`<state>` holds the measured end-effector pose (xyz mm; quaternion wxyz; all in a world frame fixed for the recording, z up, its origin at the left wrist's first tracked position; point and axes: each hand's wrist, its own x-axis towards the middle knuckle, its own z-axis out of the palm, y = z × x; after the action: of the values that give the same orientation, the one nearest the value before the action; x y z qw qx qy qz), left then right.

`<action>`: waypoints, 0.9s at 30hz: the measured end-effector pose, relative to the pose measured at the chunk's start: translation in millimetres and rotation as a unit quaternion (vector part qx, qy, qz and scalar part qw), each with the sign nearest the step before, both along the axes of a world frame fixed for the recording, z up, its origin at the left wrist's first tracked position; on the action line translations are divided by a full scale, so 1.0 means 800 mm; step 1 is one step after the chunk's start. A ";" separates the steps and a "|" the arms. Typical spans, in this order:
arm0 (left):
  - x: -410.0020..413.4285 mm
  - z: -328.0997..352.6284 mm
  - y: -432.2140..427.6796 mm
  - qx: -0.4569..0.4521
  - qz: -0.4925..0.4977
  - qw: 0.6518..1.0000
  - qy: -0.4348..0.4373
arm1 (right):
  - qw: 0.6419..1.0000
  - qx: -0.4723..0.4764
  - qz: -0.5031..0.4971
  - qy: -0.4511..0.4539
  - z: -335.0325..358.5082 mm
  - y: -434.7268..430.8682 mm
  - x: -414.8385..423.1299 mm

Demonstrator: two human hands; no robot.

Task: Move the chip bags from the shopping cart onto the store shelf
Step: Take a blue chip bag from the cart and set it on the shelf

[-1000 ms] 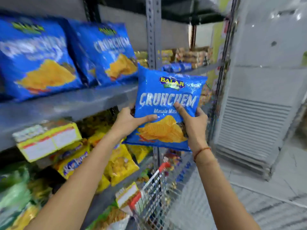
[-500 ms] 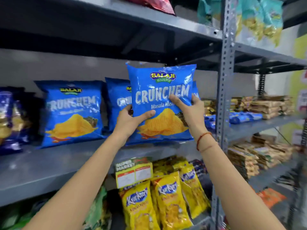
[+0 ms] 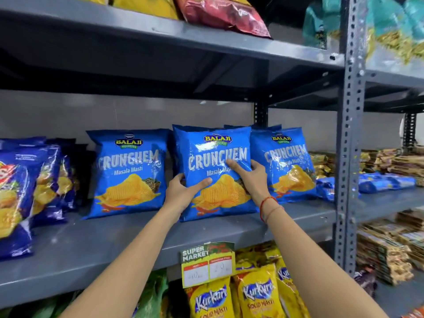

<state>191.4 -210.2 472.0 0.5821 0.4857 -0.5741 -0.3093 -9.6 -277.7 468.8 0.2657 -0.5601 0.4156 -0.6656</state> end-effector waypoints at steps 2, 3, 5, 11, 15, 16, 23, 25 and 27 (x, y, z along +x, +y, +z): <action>-0.001 0.002 -0.001 0.005 0.007 1.000 -0.005 | 1.000 0.000 -0.003 -0.002 0.007 0.019 0.006; -0.002 0.002 -0.001 0.008 0.010 1.000 -0.009 | 1.000 0.006 -0.009 -0.008 0.012 0.033 0.012; -0.003 0.002 0.000 0.017 0.013 1.000 -0.018 | 1.000 0.018 -0.017 -0.010 0.018 0.056 0.021; -0.018 -0.003 0.026 -0.038 0.096 0.993 -0.051 | 0.999 0.009 -0.049 -0.011 0.008 0.080 0.011; -0.046 -0.016 0.065 -0.234 0.163 0.956 -0.070 | 0.994 -0.026 -0.101 -0.034 -0.013 0.122 -0.018; -0.057 -0.022 0.075 -0.274 0.146 0.948 -0.069 | 0.992 -0.036 -0.115 -0.040 -0.022 0.136 -0.027; -0.167 -0.112 0.135 -0.320 -0.043 0.942 -0.087 | 0.965 -0.039 -0.248 -0.072 -0.134 0.226 -0.111; -0.201 -0.156 0.142 -0.293 -0.092 0.946 -0.101 | 0.954 -0.008 -0.291 -0.076 -0.180 0.252 -0.138; -0.234 -0.206 0.144 -0.260 -0.145 0.947 -0.123 | 0.940 0.036 -0.326 -0.088 -0.230 0.278 -0.165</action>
<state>4.5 -94.6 307.3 0.5619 0.2630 -0.7661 -0.1679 -141.2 -55.3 285.0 0.0896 -0.3226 0.5742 -0.7471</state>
